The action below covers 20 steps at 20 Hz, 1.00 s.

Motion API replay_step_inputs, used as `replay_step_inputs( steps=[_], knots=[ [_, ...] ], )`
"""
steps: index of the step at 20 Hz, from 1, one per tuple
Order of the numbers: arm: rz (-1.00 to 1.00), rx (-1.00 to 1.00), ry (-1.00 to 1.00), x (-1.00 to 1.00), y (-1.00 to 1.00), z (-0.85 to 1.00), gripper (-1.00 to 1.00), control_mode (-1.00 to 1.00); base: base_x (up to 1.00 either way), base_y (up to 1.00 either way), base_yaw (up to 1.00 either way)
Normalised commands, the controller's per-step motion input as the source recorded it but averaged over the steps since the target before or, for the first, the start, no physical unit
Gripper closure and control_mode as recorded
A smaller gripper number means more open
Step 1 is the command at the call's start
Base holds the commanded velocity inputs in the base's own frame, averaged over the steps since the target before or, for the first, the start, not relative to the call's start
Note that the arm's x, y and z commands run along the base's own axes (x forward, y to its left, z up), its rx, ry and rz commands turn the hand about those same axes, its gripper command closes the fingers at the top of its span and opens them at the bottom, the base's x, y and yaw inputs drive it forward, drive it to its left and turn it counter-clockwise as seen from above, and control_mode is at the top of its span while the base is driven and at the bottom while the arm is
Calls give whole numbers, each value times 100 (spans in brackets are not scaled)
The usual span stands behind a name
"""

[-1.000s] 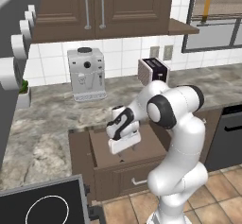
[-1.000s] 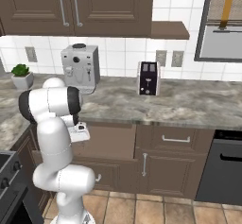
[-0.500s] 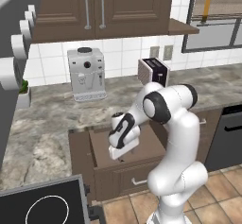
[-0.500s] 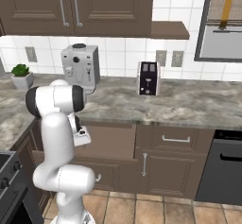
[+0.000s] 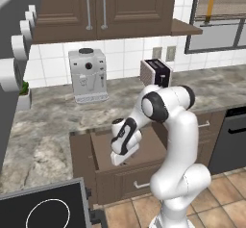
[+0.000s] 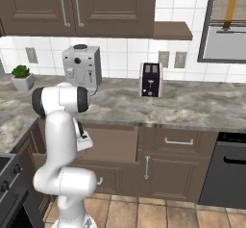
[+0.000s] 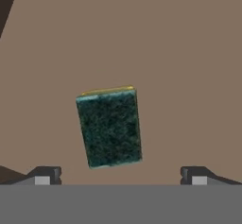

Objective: Restock the sink supplies by placing the sponge and soap dispenser on the counter and next to the sink. Make sure the soap dispenser is upright.

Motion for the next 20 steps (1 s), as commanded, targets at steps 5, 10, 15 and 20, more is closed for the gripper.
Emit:
replay_step_inputs(
  steps=[5,10,15,20],
  knots=[
    [13,0,0,0,0,-10,-100,-100,0,0,0],
    [11,0,0,1,0,-10,-100,-100,0,0,0],
    [7,0,0,2,6,-14,-100,-100,0,0,0],
    [2,0,0,2,10,-15,-100,-100,0,0,0]
  ],
)
